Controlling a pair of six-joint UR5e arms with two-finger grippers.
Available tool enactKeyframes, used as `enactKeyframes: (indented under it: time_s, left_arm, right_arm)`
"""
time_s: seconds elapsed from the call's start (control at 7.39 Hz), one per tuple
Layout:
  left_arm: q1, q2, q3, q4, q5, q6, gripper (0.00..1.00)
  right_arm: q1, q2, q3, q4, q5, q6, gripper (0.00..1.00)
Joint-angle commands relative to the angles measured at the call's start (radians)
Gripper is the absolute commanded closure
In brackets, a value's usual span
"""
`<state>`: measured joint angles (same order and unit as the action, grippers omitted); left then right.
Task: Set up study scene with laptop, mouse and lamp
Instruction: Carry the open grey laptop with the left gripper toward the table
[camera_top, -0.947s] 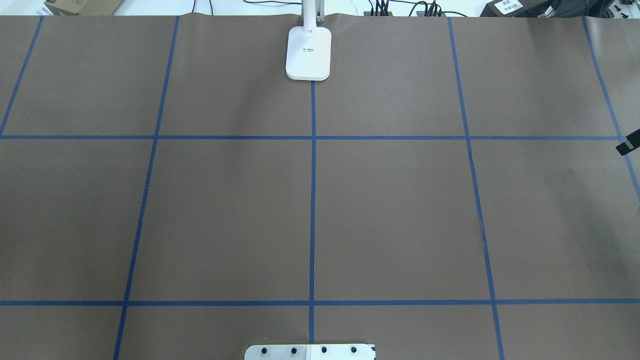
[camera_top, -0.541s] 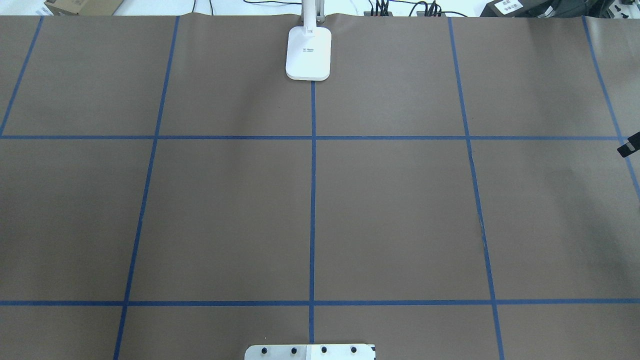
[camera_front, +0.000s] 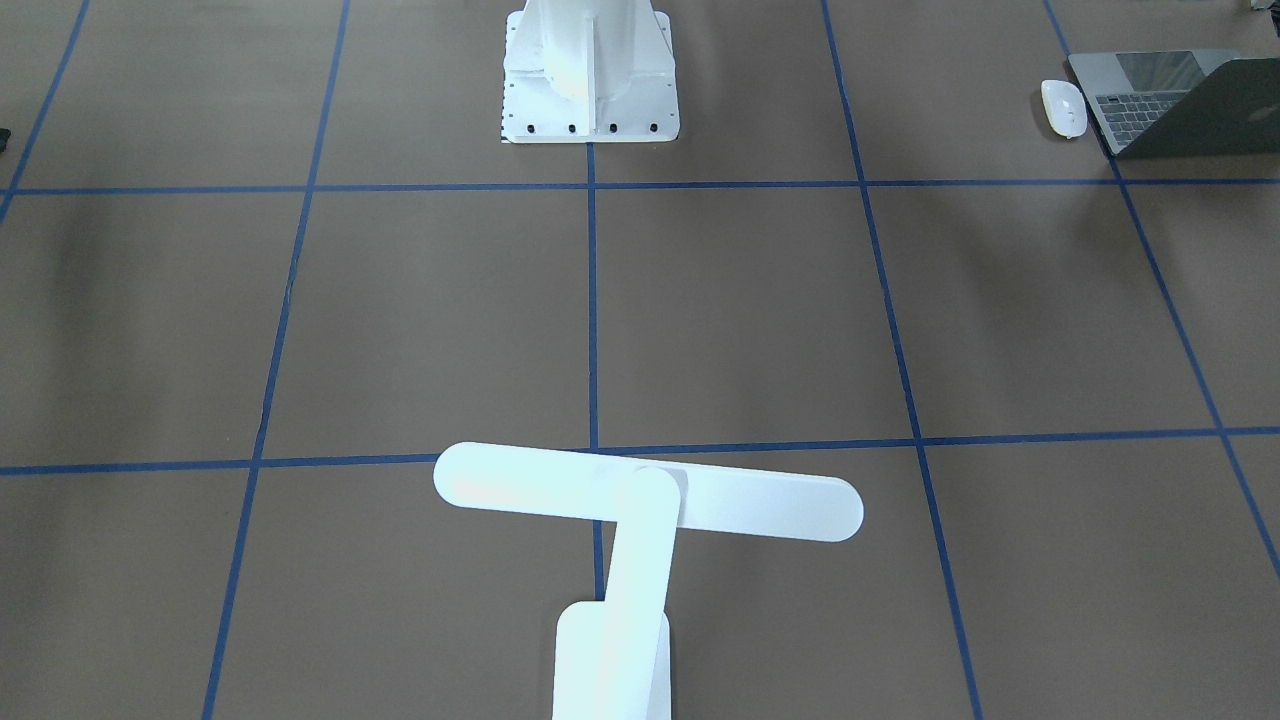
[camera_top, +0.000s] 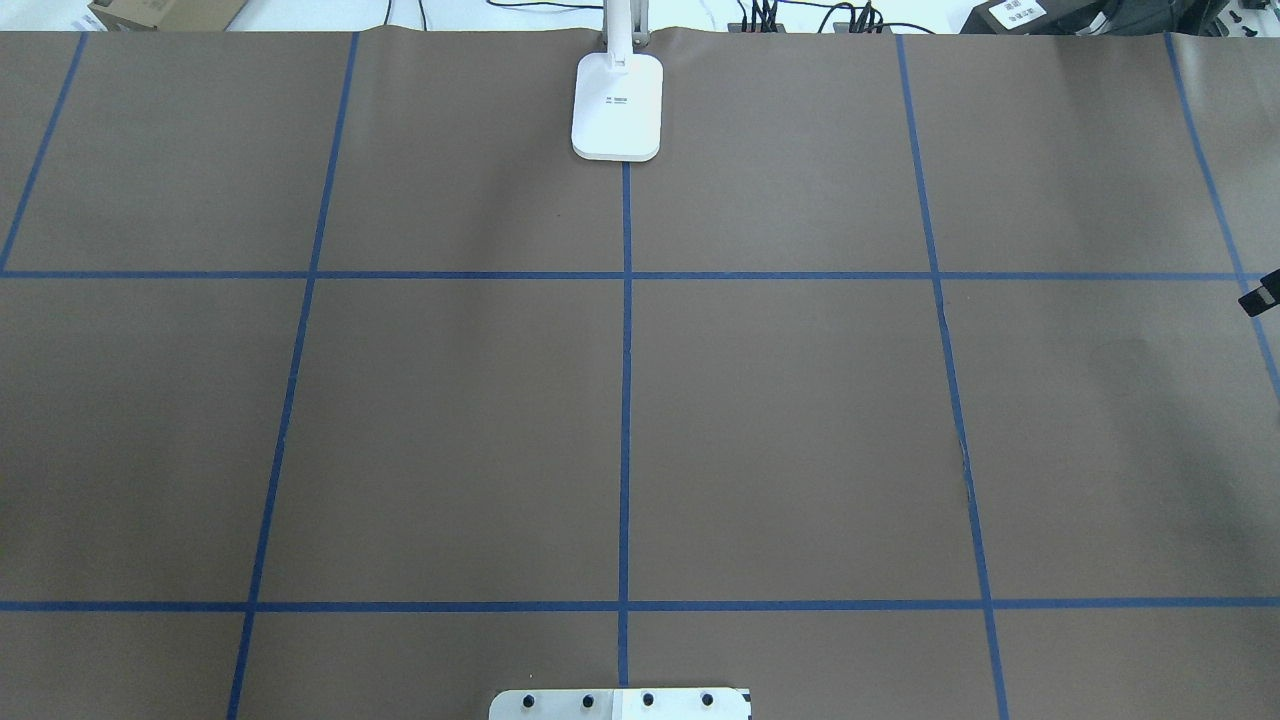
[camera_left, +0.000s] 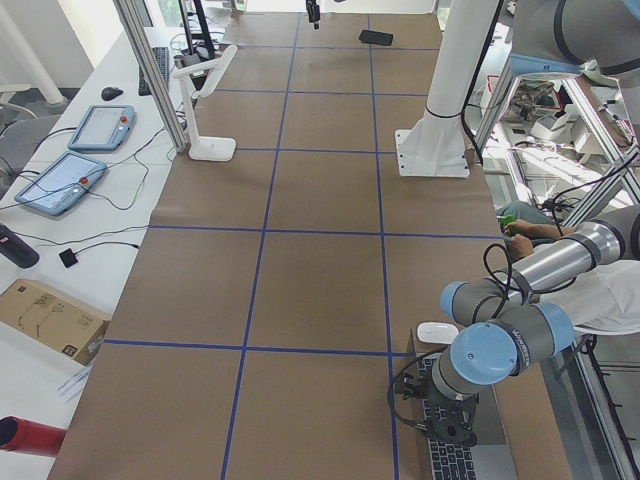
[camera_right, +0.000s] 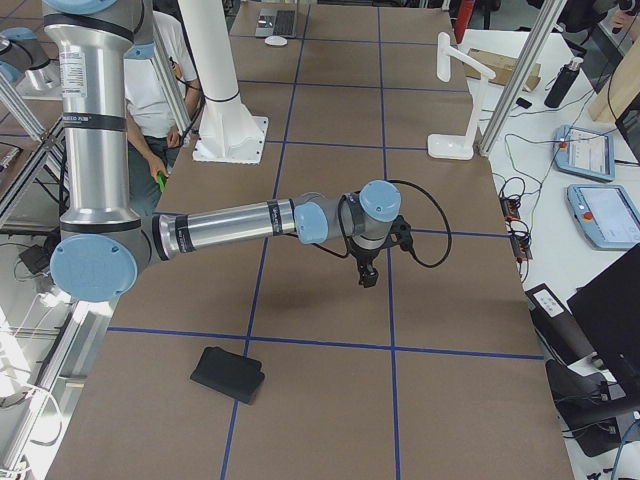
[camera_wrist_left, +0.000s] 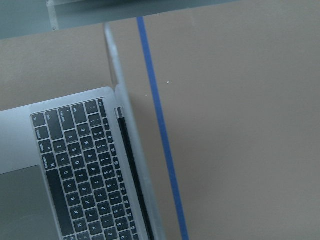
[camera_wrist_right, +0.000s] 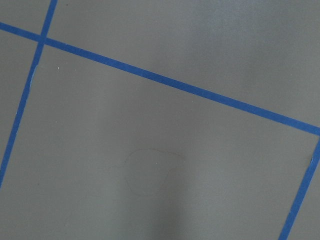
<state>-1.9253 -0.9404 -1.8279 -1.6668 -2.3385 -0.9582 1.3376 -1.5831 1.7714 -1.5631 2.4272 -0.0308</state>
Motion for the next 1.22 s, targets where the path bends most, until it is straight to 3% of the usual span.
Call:
enactKeyframes:
  time_s: [0.0,0.27,0.41,0.68,1.08]
  left_arm:
    - [0.003,0.009,0.002,0.001,-0.030,0.003,0.24]
    - [0.005,-0.006,0.009,0.039,-0.030,0.000,0.78]
    - [0.006,-0.032,0.009,0.070,-0.030,0.000,1.00]
    - [0.005,-0.092,-0.026,0.178,-0.030,0.019,1.00]
    - [0.005,-0.121,-0.069,0.225,-0.024,0.019,1.00]
  right_arm:
    - [0.000,-0.008,0.005,0.000,0.001,0.003,0.00]
    - [0.000,-0.008,0.005,0.000,0.001,0.006,0.00]
    - [0.000,-0.008,0.006,0.000,0.003,0.008,0.00]
    - [0.000,-0.009,0.007,0.000,0.007,0.009,0.00]
    - [0.000,-0.008,0.008,0.000,0.009,0.011,0.00]
